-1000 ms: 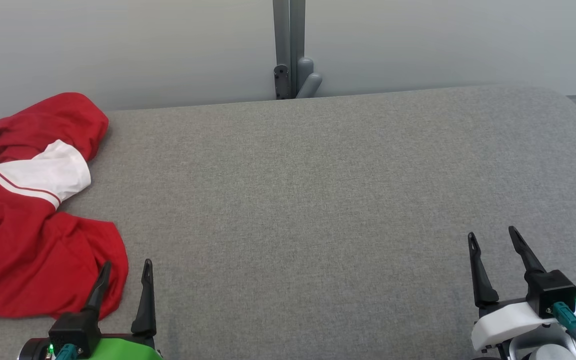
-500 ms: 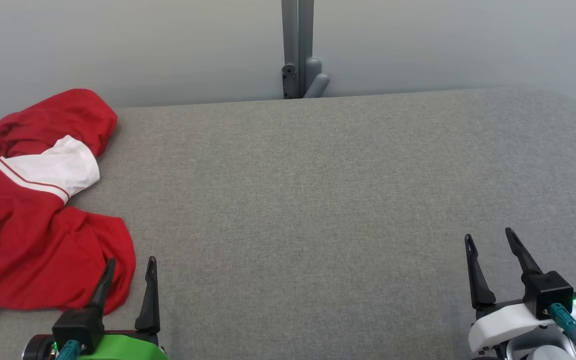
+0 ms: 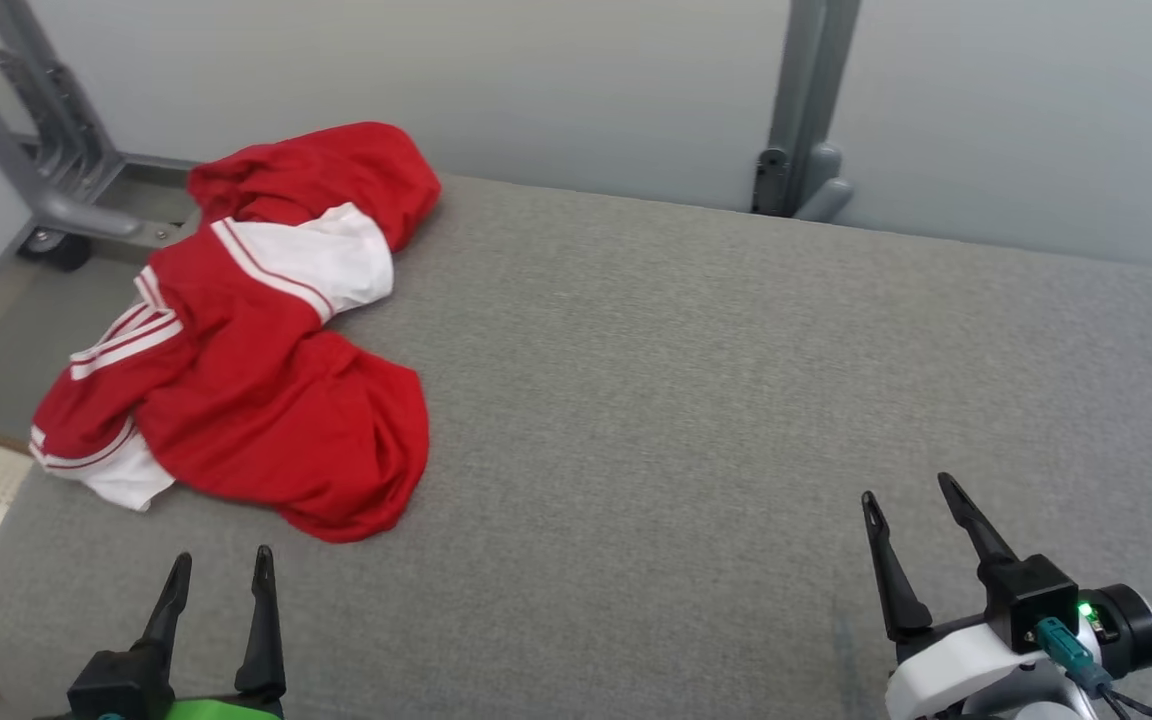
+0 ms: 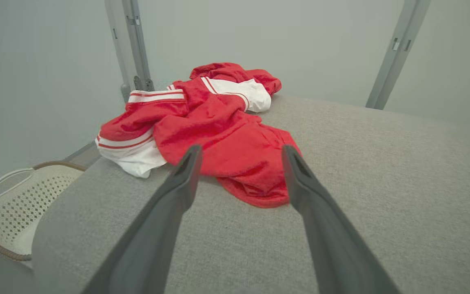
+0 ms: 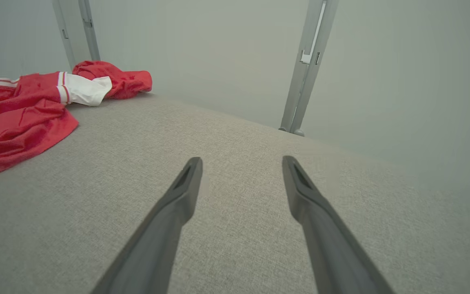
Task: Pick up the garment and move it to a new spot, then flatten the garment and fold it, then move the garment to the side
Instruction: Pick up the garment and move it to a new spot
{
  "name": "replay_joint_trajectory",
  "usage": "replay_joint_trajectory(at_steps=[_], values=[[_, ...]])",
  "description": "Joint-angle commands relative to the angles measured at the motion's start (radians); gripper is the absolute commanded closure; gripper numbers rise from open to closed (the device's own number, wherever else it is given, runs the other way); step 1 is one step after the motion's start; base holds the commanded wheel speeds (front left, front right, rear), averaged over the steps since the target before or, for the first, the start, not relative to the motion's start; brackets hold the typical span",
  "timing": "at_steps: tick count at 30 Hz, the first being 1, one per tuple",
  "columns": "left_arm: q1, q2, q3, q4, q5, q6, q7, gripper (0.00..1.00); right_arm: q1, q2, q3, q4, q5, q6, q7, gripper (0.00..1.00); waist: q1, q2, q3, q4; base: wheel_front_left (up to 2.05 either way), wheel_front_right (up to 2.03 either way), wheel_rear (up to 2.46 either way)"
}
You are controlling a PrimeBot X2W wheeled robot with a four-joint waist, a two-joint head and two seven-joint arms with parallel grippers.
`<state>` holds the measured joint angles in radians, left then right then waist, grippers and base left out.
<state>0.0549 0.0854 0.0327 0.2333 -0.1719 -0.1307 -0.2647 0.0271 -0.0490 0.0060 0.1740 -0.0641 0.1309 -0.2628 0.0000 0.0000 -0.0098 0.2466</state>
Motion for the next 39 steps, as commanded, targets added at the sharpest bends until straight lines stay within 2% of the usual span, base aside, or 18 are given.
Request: replay_joint_trajectory(at_steps=[1,5,10,17,24,29,32,39], values=[[0.018,0.005,0.011,-0.002,0.006,0.0,0.001,0.0,-0.004,-0.002,0.013,0.006,0.008,0.0,-0.003,0.0,0.0,0.0,-0.037,0.166,0.0,0.0,0.0],[0.048,0.002,0.038,-0.012,0.004,0.0,0.001,0.0,-0.018,-0.003,0.052,0.015,0.02,0.0,-0.003,0.0,0.0,0.0,-0.049,0.218,0.0,0.0,0.0],[0.064,-0.004,0.056,-0.02,0.0,0.0,0.001,0.0,-0.029,-0.003,0.079,0.023,0.03,0.0,-0.003,0.0,0.0,0.0,-0.05,0.224,0.0,0.0,0.0],[0.041,-0.017,0.066,-0.026,-0.009,0.0,0.001,0.0,-0.024,-0.003,0.074,0.013,0.034,0.0,-0.003,0.0,0.0,0.0,-0.008,0.162,0.0,0.0,0.0],[-0.111,-0.03,0.087,0.007,-0.048,0.001,0.001,0.0,-0.092,-0.004,0.053,-0.027,-0.023,0.0,-0.003,0.0,0.0,0.0,0.161,0.11,0.0,0.0,0.0],[-0.317,-0.033,0.071,0.201,-0.079,0.002,0.014,0.0,-0.158,-0.015,0.049,-0.05,-0.067,0.0,-0.003,0.0,0.0,0.0,0.306,0.084,0.0,0.0,0.0],[-0.452,-0.01,0.051,0.335,-0.118,0.001,0.058,0.0,-0.195,-0.022,0.054,-0.063,-0.085,0.0,-0.003,0.0,0.0,0.0,0.374,0.066,0.0,0.0,0.0],[-0.652,0.049,-0.023,0.606,-0.222,0.001,0.159,0.0,-0.238,-0.023,0.058,-0.071,-0.096,0.0,-0.003,0.0,0.0,0.0,0.435,0.028,0.0,0.0,0.0]])
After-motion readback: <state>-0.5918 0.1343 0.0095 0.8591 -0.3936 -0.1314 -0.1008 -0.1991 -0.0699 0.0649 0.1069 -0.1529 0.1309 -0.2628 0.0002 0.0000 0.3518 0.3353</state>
